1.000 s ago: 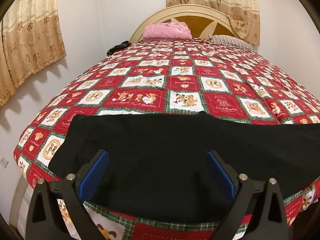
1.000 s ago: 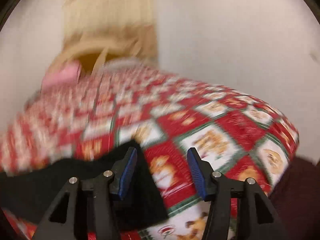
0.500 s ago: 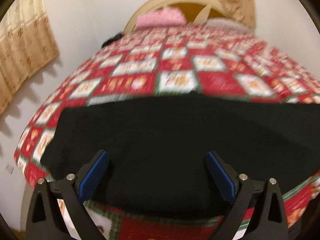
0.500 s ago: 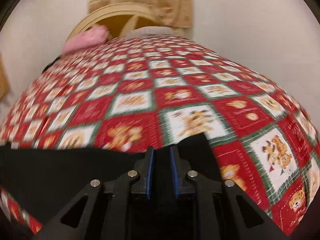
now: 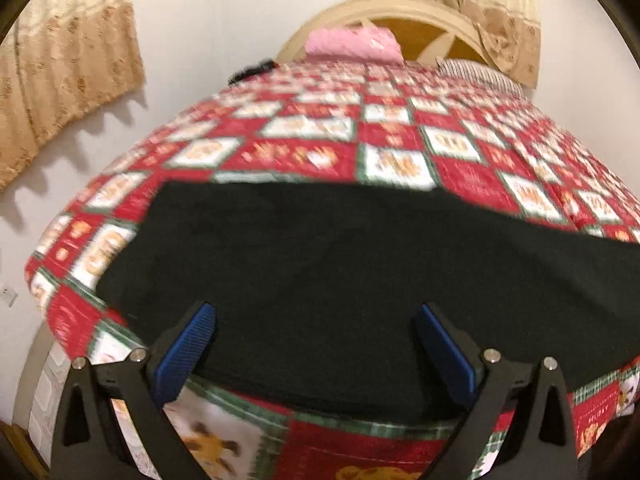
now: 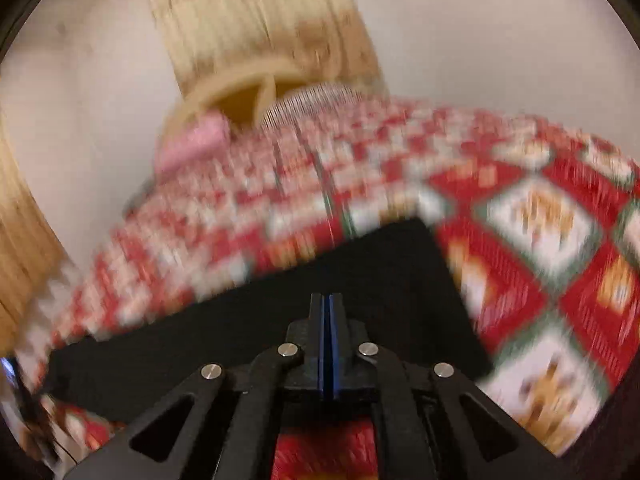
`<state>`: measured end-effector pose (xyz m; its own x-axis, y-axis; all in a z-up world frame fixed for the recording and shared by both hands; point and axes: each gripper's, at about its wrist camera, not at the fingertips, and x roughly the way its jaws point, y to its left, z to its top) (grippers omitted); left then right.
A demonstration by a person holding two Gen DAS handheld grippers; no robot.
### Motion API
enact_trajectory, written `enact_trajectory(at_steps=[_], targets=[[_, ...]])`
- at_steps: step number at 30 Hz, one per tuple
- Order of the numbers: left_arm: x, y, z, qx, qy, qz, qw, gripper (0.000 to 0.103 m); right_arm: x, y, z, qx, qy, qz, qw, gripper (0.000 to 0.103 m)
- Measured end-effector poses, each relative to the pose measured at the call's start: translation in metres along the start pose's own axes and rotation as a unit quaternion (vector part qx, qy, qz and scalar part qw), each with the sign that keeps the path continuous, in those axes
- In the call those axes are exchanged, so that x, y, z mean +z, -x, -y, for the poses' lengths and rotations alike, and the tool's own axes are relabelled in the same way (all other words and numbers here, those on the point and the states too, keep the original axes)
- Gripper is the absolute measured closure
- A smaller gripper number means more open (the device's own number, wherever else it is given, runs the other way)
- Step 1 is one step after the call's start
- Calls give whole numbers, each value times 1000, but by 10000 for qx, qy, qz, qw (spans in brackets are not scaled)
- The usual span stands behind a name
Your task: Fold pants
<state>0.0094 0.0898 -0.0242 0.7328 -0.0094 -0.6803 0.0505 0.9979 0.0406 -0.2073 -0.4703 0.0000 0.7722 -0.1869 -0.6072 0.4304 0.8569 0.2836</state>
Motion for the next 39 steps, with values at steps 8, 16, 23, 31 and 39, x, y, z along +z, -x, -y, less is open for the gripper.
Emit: enact_trajectory(at_steps=[8, 16, 23, 31, 39], targets=[[16, 25, -84, 1081, 463, 511, 9917, 0, 2, 35, -93, 309, 577, 690, 9955, 100], [4, 29, -140, 1480, 1213, 458, 9805, 0, -71, -30, -270, 1991, 1510, -521, 9669, 100], [-17, 26, -146, 1198, 1203, 108, 9854, 0, -149, -52, -334, 2276, 1976, -921, 9490, 100], [-20, 14, -152, -94, 1832, 52, 9830, 25, -153, -15, -358, 2696, 2430, -726, 9290, 100], [-6, -25, -148, -721, 2190, -269, 9727, 48, -149, -7, -373, 2823, 2430, -727, 9252, 100]])
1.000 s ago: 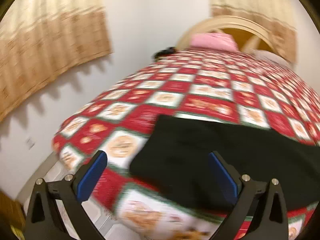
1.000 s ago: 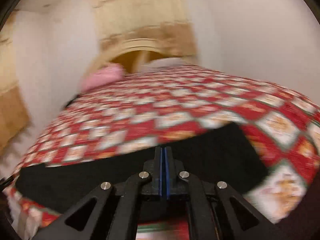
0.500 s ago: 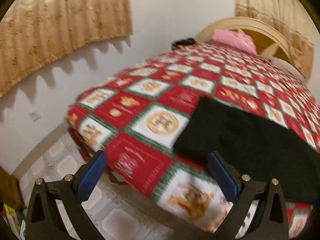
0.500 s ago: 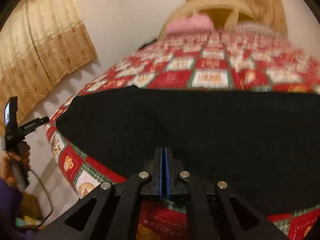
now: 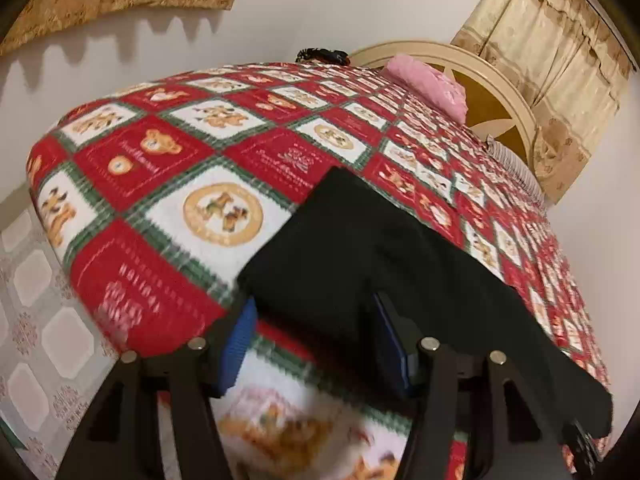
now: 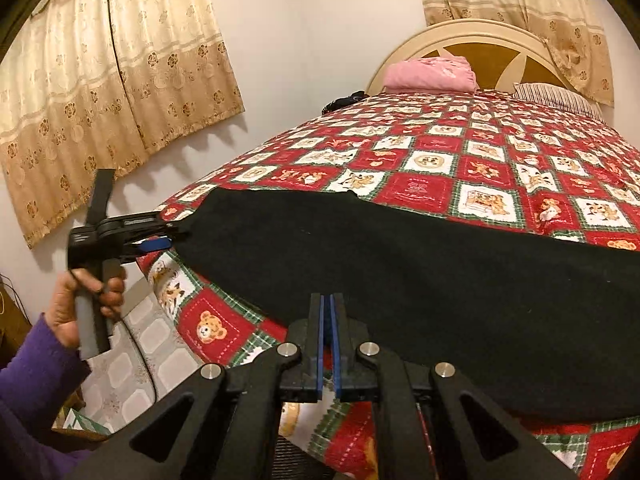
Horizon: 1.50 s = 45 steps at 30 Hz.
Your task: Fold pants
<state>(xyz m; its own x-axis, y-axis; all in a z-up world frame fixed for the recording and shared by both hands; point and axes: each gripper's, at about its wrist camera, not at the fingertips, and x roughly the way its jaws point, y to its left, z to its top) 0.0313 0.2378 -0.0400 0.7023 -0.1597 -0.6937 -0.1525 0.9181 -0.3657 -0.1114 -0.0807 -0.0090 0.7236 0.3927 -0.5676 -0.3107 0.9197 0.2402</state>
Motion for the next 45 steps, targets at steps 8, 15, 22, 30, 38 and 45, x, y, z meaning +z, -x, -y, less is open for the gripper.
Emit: enact_trajectory(at_steps=[8, 15, 22, 30, 38, 45], targets=[[13, 11, 13, -90, -508, 349, 9981, 81, -1, -3, 13, -34, -360, -66, 9993, 100], [30, 18, 24, -241, -984, 679, 9925, 84, -4, -8, 15, 36, -443, -145, 9989, 100], [19, -15, 3, 824, -1033, 128, 9912, 20, -7, -13, 11, 151, -419, -223, 9988, 100], [24, 27, -15, 1974, -711, 723, 9751, 7, -1, -6, 18, 48, -583, 40, 9983, 100], [6, 34, 74, 1209, -2036, 1276, 9631, 7, -11, -21, 55, -243, -1324, -377, 9902, 100], [-27, -13, 120, 1078, -2659, 641, 9558, 7, 7, 87, 125, -1314, -1824, 1249, 9664, 100]])
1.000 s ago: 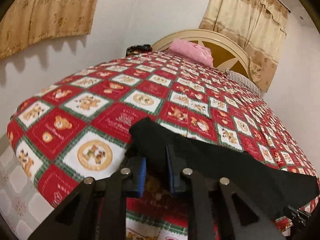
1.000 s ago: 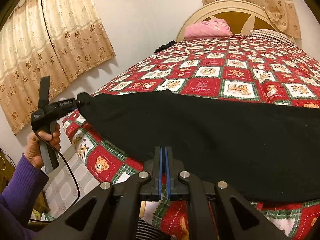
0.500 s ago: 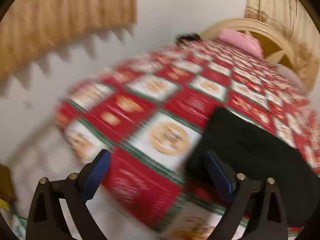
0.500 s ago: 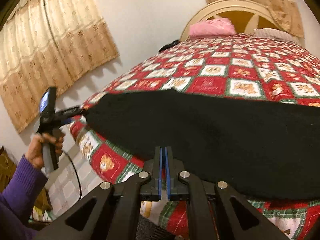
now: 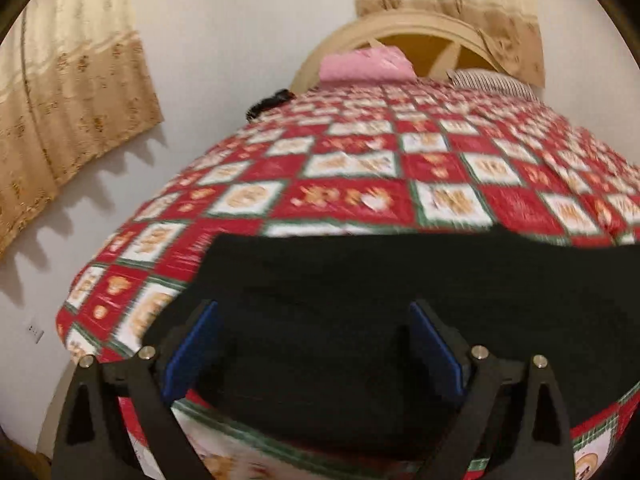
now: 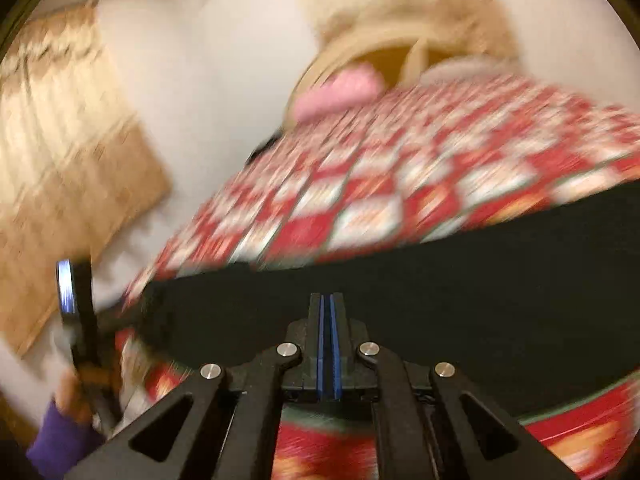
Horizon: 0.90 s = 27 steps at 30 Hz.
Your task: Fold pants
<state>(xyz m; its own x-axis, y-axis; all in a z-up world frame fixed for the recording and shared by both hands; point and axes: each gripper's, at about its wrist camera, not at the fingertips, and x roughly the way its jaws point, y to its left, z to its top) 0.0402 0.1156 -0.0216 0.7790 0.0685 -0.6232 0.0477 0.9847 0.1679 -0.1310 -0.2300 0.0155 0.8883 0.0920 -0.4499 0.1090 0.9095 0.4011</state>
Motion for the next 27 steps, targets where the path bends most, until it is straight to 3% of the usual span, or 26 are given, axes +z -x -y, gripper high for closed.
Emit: enact_trajectory(at_steps=[3, 5, 9, 10, 11, 12, 13, 14, 19, 25, 27], targets=[[-7, -6, 8, -32, 32, -216, 9998, 7, 22, 33, 54, -854, -369, 568, 9940, 100], [-9, -9, 7, -48, 163, -324, 9993, 6, 33, 58, 92, -1495, -652, 863, 9828, 100], [-10, -12, 3, -190, 465, -454, 9977, 6, 34, 113, 171, -2311, -1747, 1399, 9468, 97], [-10, -13, 1, -233, 555, -501, 9969, 6, 29, 125, 190, -2375, -2079, 1503, 9369, 88], [-11, -14, 0, -272, 642, -543, 9961, 6, 25, 134, 204, -2389, -2361, 1595, 9283, 68], [-12, -15, 0, -293, 704, -567, 9955, 5, 19, 143, 218, -2421, -2631, 1679, 9187, 58], [-13, -15, 0, -304, 764, -588, 9949, 5, 13, 152, 230, -2466, -2858, 1781, 9088, 51], [-13, -15, -1, -303, 811, -606, 9944, 5, 9, 156, 238, -2509, -2988, 1835, 9022, 51], [-14, -12, 3, -235, 776, -620, 9948, 5, 9, 156, 244, -2493, -2789, 1870, 9083, 51], [-14, -12, 1, -295, 814, -648, 9941, 5, 20, 133, 227, -2795, -2014, 1396, 9284, 52], [-14, -12, 0, -315, 819, -647, 9940, 5, 21, 128, 227, -2920, -1837, 1258, 9301, 64]])
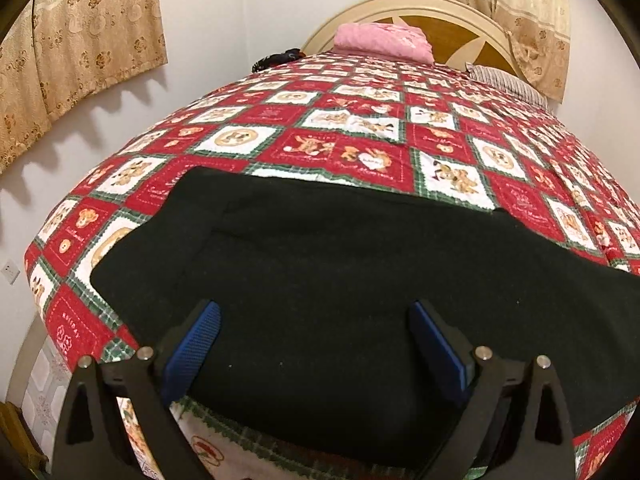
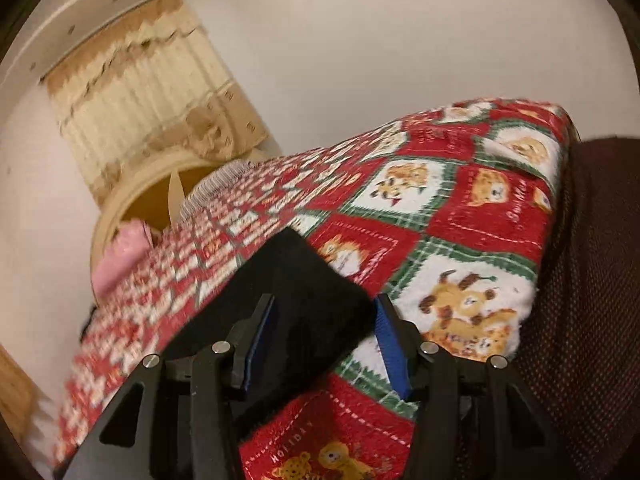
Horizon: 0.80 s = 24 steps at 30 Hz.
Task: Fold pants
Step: 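Lay the pants edge flat with the left gripper while the right gripper smooths the fold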
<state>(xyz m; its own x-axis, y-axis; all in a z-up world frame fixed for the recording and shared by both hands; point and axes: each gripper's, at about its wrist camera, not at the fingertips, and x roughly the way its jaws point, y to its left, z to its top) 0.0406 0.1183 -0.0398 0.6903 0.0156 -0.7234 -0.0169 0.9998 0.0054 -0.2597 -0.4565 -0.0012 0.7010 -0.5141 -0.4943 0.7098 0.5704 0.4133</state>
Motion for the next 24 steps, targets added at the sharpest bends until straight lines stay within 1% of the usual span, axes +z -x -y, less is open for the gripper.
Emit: enact_trajectory(at_steps=[1, 2, 3, 4, 5, 6, 8, 11, 13, 15, 17, 18, 20, 21, 24], targets=[[0, 0, 0, -10, 3, 0, 10000, 5, -1, -4, 0, -51, 46, -50, 10000, 80], [0, 1, 0, -19, 1, -1, 10000, 5, 0, -6, 4, -37, 55, -110, 9999, 85], [0, 1, 0, -25, 0, -7, 10000, 5, 3, -8, 8, 49, 35, -151, 9999, 86], [0, 2, -1, -34, 0, -13, 10000, 5, 5, -8, 11, 123, -8, -212, 9997, 89], [0, 3, -1, -51, 3, -17, 10000, 5, 7, -9, 11, 177, -19, -264, 9995, 91], [0, 4, -1, -71, 9, -15, 10000, 5, 9, -7, 9, 241, -17, -292, 9993, 92], [0, 5, -2, -111, 8, -17, 9999, 5, 12, -2, 1, 361, -7, -167, 9992, 93], [1, 7, -3, -150, -11, 1, 9999, 5, 17, 20, -34, 551, 429, 222, 9973, 93], [2, 8, -5, -168, 13, 7, 9999, 5, 19, 38, -71, 941, 877, 402, 9909, 93], [3, 7, -7, -214, 85, -4, 9997, 5, 14, 51, -110, 1377, 1312, 420, 9808, 93], [3, 7, -9, -321, 215, -31, 9992, 5, 0, 59, -155, 1875, 1815, 347, 9647, 93], [3, 7, -10, -371, 263, -40, 9990, 5, -13, 62, -182, 2169, 2105, 263, 9529, 93], [1, 7, -10, -415, 284, -39, 9987, 5, -39, 61, -217, 2588, 2398, 46, 9357, 93], [1, 8, -10, -412, 253, -36, 9988, 5, -52, 59, -232, 2757, 2511, -75, 9278, 93], [0, 10, -12, -389, 207, -4, 9990, 5, -109, 50, -276, 3176, 2986, -498, 8986, 93]])
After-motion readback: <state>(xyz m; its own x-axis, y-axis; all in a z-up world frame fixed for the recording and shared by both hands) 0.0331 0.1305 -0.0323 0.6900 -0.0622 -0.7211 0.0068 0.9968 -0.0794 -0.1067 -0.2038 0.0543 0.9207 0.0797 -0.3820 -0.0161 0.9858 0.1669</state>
